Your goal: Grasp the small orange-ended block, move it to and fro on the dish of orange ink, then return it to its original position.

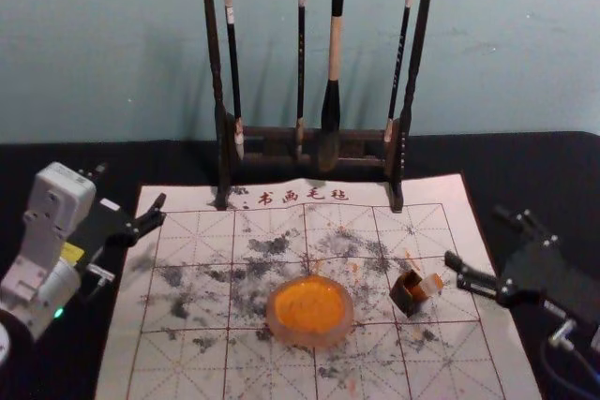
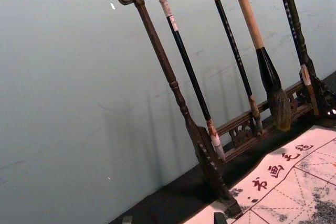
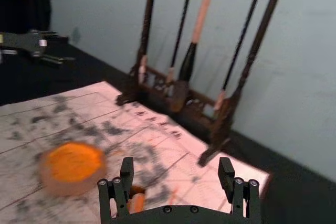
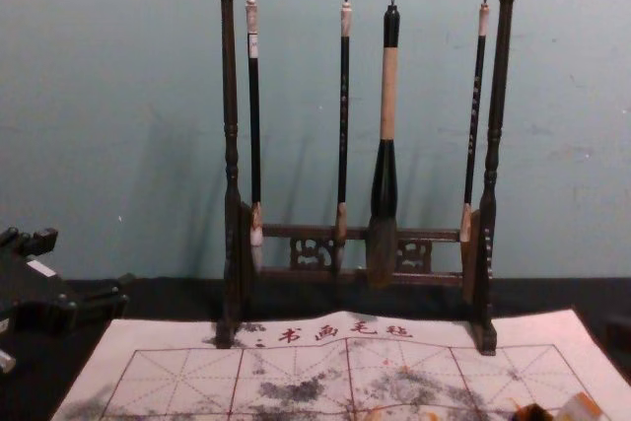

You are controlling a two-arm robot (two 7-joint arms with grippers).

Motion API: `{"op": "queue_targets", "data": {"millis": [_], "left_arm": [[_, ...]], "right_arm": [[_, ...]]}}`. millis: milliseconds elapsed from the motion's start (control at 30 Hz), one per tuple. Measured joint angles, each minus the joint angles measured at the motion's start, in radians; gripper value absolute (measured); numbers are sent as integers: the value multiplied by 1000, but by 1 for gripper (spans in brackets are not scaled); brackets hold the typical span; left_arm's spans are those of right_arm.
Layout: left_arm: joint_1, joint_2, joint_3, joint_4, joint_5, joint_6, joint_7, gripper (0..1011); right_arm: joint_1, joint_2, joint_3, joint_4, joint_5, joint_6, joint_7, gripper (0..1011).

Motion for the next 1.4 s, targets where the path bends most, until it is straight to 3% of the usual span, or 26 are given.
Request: {"op": "queue_targets", "data": {"millis": [367,600,967,1400], "left_arm": [[0,0,0,0,0,0,0,1001],[0,0,0,0,0,0,0,1001],[0,0,0,0,0,0,0,1002],[0,0,0,0,0,0,0,1001]], "right_arm": [[-10,-27,-8,15,54,77,70,1000],[29,-64,-22,67,70,160,105,1000],[59,-101,-27,107,57,216,135,1000],[64,-119,-17,118,38,236,145,1000]]}}
